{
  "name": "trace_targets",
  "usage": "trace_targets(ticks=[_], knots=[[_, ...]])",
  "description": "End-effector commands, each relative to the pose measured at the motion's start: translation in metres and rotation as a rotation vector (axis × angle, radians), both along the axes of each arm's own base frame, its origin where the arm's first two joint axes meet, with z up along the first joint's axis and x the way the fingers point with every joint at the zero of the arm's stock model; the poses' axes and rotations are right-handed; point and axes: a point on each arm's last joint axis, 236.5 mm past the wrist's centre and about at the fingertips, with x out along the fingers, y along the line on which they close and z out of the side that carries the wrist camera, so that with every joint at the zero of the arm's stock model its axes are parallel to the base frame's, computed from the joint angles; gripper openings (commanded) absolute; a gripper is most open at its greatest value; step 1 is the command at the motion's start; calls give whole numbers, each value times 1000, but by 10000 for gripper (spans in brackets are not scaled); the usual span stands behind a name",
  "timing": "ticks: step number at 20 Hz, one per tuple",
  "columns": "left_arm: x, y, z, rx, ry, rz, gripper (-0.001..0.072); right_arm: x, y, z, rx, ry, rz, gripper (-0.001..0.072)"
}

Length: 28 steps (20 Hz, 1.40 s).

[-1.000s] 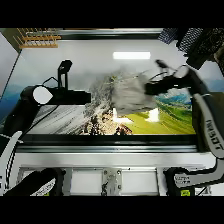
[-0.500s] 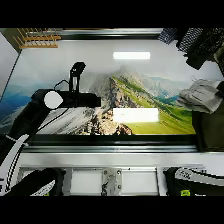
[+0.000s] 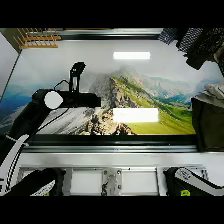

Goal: Fold the clothes and pants, and hang the long-sleeved shirts on hangers.

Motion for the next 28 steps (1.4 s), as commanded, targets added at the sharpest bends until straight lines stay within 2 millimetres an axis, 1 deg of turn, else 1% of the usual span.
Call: trace_targets(ticks=[1,2,4,5,6,8,9,12,13,14,15,16,17,18,19,20,21,22,23,24,25,26,27,28], knots=[[-1,0,-1,2,4,-2,5,-36,4,-32,28,163,-33,14],[-1,0,-1,3,4,-2,5,-44,8,-48,48,204,-32,14],[-2,0,-2,5,9,-4,5,-67,10,-83,61,312,-38,14],[-3,0,-3,7,14,-7,5,-79,9,-98,57,372,-41,14],[-5,1,-3,10,20,-10,5,-91,7,-108,44,424,-43,14],[-6,1,-4,13,25,-12,5,-109,1,-121,13,508,-46,15],[-6,1,-4,12,25,-12,5,-115,0,-124,3,532,-47,15],[-6,1,-4,13,25,-12,5,-122,-5,-126,-18,566,-49,16],[-6,1,-4,13,25,-12,5,-123,-5,-126,-21,571,-49,29],[-6,1,-4,13,25,-12,5,-125,-4,-127,-16,576,-49,84],[-6,1,-4,12,25,-12,5,-127,-2,-128,-4,585,-49,337],[-6,1,-4,13,24,-12,5,-127,0,-129,9,583,-63,608],[-5,1,-4,15,23,-12,5,-127,0,-127,18,567,-91,656],[-5,2,-5,19,22,-12,5,-122,0,-121,11,533,-97,655],[-5,3,-5,19,21,-10,5,-109,2,-108,-17,463,-81,656],[-5,3,-5,19,21,-9,5,-92,7,-89,-62,378,-45,655],[-4,4,-4,18,21,-6,5,-73,17,-65,-104,280,-6,656],[-3,4,-4,18,20,-4,5,-52,36,-38,-143,175,61,656],[-1,8,-4,17,22,7,5,-35,63,-16,-162,92,139,656],[1,11,-4,14,25,23,5,-23,92,0,-164,29,215,656],[4,16,-4,7,33,48,5,-12,123,12,-154,-28,291,656],[7,20,-4,3,39,69,6,-3,157,18,-132,-73,372,656],[10,24,-4,0,42,83,5,3,192,18,-102,-102,457,656],[11,27,-4,1,41,89,5,7,222,13,-71,-111,528,656]])
